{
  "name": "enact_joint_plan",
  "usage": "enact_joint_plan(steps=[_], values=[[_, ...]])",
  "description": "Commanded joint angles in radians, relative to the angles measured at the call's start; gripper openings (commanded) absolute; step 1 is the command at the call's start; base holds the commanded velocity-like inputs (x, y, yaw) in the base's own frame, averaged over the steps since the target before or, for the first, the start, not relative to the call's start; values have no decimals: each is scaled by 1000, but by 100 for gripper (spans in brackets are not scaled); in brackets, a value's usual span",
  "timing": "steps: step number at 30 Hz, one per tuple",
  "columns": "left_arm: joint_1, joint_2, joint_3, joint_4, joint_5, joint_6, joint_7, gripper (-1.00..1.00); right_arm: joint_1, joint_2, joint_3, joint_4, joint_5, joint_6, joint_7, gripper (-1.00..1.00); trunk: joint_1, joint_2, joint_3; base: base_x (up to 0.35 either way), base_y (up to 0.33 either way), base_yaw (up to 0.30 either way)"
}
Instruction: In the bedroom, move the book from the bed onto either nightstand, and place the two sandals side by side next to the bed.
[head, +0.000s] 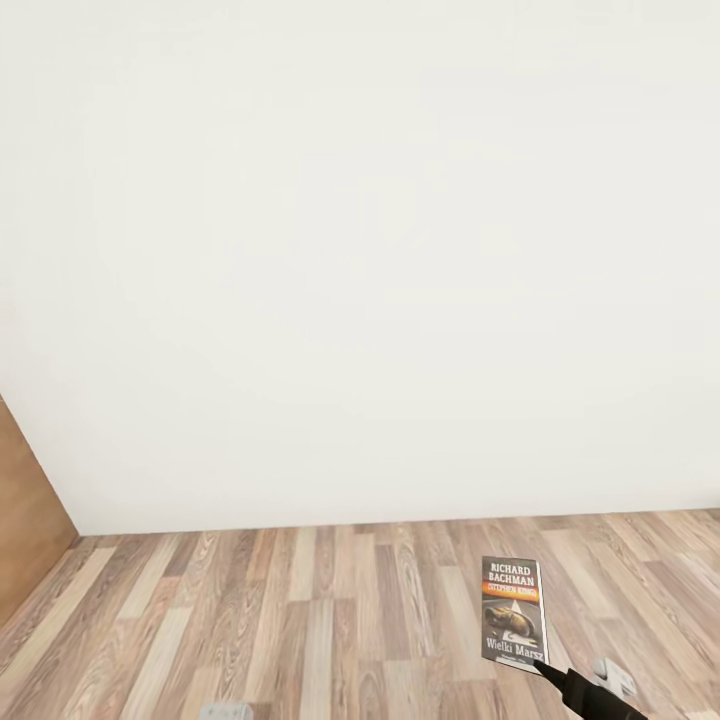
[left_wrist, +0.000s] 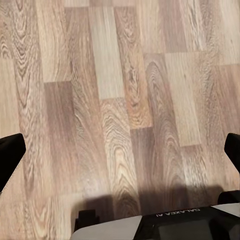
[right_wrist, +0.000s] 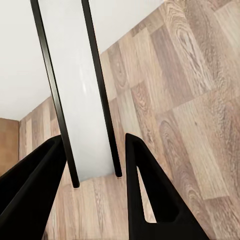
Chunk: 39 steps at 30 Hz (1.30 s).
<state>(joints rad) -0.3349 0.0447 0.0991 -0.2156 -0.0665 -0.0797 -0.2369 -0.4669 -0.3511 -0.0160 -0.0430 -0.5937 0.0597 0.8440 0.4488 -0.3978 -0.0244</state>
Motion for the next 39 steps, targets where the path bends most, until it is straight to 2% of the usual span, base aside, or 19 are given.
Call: enact_joint_plan(steps=[1,33,39], values=[[-1,0,8,1,-7,-3,-5,100,-1,0,-4,0,-5,6,3,-100,1,-2,-2,331,0,-1],[-1,0,8,1,-7,-3,-5,100,-1,0,-4,0,-5,6,3,-100,1,-2,-2,332,0,0],[-1,0,8,1,-7,-3,-5,100,-1,0,-4,0,-5,6,3,-100,1,-2,-2,202,0,0]])
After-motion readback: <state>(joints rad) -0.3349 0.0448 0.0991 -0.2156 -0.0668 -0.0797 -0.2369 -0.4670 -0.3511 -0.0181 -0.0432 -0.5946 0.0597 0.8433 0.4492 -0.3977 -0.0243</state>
